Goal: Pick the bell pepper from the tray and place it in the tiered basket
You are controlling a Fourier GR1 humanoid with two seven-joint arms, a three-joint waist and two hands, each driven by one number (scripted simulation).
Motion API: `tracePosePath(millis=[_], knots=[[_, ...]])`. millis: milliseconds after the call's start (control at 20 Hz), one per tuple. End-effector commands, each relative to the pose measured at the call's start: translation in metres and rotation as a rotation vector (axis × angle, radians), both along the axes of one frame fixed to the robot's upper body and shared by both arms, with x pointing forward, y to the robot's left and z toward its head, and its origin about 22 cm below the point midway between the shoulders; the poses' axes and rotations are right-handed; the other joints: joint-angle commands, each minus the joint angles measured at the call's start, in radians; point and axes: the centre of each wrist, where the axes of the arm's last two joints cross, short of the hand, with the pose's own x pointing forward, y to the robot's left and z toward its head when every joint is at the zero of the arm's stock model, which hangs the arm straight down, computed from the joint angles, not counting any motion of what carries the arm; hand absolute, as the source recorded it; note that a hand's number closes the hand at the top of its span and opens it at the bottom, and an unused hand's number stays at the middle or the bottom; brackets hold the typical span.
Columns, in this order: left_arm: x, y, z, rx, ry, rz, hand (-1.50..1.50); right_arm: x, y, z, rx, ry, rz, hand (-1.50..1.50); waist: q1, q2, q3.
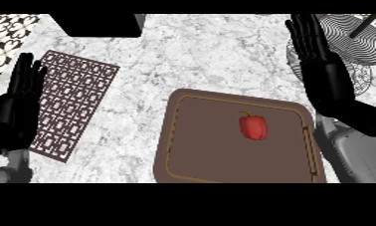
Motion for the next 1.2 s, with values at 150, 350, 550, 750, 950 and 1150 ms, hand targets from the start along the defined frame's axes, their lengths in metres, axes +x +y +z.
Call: tracePosePath(millis=[150,350,550,750,950,1150], knots=[[-0.004,-0.047,-0.016,0.052,-0.012,-0.079,0.0,0.0,-0.04,0.029,0.138,0.019,0.232,1.5,-0.029,0.036,-0.013],[0.003,-0.068,-0.025,0.032,0.057,-0.14,0.0,0.008,-0.087,0.001,-0.01,0.178,-0.103,1.5,-0.058,0.055,-0.016],[0.005,-0.085,-0.015,0.027,0.065,-0.209,0.0,0.002,-0.058,-0.034,0.375,0.371,0.469,-1.5,-0.025,0.043,-0.009],[0.008,-0.106,-0.037,0.061,0.061,-0.165,0.0,-0.018,-0.12,-0.025,0.261,0.284,0.613,-1.5,-0.041,0.039,-0.013],[0.004,-0.107,-0.035,0.039,0.086,-0.18,0.0,-0.028,-0.148,0.036,-0.058,0.235,0.569,-1.5,-0.043,0.03,-0.014],[0.012,-0.097,-0.028,0.038,0.094,-0.147,0.0,-0.036,-0.149,0.11,-0.514,0.184,0.465,-1.5,-0.059,0.022,-0.016]])
